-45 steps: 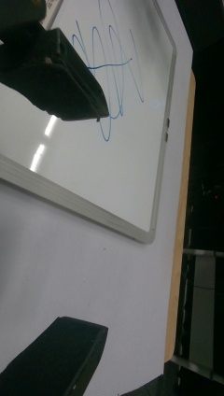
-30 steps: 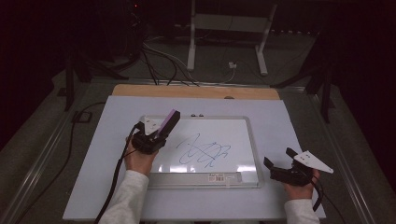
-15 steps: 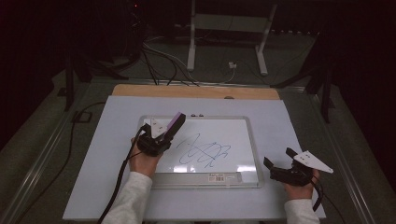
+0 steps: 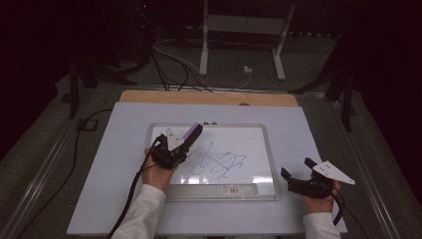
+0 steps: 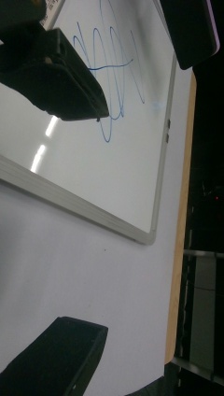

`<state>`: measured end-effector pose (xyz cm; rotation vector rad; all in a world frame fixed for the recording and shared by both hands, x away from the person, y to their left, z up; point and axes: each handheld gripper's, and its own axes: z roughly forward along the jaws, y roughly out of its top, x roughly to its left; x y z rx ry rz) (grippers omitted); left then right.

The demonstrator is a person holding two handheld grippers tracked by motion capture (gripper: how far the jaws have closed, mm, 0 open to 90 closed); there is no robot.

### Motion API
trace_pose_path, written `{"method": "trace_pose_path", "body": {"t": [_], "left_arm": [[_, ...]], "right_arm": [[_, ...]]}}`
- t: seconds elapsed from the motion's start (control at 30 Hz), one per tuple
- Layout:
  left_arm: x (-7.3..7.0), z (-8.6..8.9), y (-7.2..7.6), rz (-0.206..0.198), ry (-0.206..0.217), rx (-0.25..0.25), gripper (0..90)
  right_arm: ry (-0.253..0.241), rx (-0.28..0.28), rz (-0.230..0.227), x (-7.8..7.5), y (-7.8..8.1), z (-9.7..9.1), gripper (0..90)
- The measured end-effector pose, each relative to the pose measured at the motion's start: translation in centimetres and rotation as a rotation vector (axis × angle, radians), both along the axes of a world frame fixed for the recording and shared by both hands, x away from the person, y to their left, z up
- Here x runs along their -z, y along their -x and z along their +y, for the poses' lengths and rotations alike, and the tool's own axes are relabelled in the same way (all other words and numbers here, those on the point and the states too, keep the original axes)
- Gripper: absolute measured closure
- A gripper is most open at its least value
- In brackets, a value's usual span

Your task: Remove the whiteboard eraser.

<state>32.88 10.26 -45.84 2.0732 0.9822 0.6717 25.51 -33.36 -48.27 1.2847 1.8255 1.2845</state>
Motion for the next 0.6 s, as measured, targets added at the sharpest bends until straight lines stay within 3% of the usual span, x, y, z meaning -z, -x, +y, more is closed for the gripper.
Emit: {"method": "trace_pose_path", "body": {"t": [0.33,0.6], "left_arm": [[0.21,-0.56,0.29,-0.003,-0.007,0.029,64.4],[-0.27,-0.99,0.58,-0.016,-0.004,0.080,64.4]], "right_arm": [[0.000,-0.002,0.003,0.02,-0.02,0.05,0.3],[-0.014,-0.045,0.009,-0.51,-0.30,0.86,0.2]]}}
